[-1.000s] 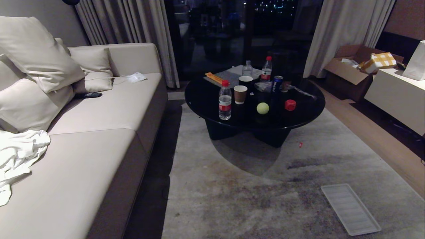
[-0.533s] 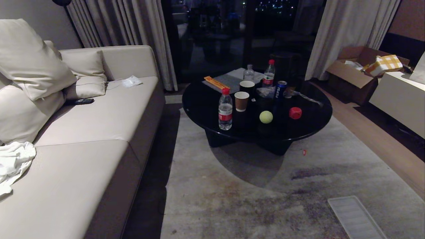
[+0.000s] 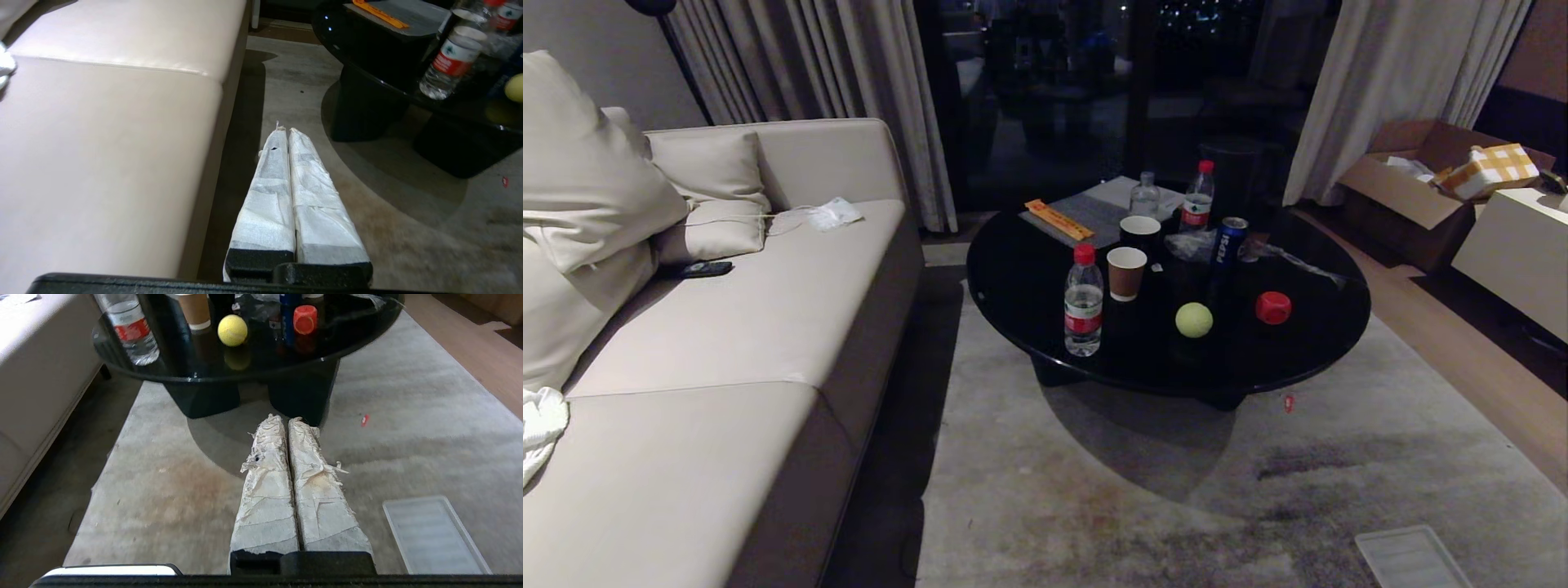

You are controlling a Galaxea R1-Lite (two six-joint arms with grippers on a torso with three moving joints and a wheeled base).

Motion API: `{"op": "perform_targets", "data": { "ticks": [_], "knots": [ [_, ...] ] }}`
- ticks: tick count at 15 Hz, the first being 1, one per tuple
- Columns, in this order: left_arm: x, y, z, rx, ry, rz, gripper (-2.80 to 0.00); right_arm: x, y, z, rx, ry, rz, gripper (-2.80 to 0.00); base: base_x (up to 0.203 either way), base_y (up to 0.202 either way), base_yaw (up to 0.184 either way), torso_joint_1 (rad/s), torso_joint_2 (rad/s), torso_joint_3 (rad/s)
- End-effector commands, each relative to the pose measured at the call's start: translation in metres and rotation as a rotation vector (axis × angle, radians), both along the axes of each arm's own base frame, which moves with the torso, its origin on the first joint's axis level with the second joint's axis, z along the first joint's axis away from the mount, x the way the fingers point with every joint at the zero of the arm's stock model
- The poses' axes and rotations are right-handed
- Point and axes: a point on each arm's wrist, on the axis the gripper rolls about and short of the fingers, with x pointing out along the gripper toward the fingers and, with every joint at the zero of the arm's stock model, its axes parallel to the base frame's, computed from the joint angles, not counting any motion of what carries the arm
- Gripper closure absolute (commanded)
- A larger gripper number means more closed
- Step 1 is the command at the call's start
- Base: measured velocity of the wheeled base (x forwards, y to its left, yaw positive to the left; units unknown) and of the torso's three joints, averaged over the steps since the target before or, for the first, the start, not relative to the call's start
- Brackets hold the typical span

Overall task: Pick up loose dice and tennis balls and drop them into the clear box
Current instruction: Pick up toys out of the box

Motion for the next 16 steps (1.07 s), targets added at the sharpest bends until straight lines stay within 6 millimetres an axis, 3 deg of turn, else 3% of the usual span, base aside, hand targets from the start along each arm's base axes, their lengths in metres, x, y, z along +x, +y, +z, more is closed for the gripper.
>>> {"op": "perform_targets", "data": {
  "ticks": [1, 16],
  "knots": [
    [0.0002, 0.0, -0.0004, 0.0, 0.003, 0.002, 0.0, 0.0007, 0.0, -0.0025, 0.0, 0.009, 0.001, 0.0, 0.183, 0.0, 0.001, 0.0, 0.0, 0.002],
    [0.0002, 0.0, -0.0004, -0.001, 0.003, 0.002, 0.0, 0.0008, 0.0, -0.0025, 0.0, 0.01, 0.001, 0.0, 0.184, 0.0, 0.0, 0.002, 0.0, 0.003]
  ]
}}
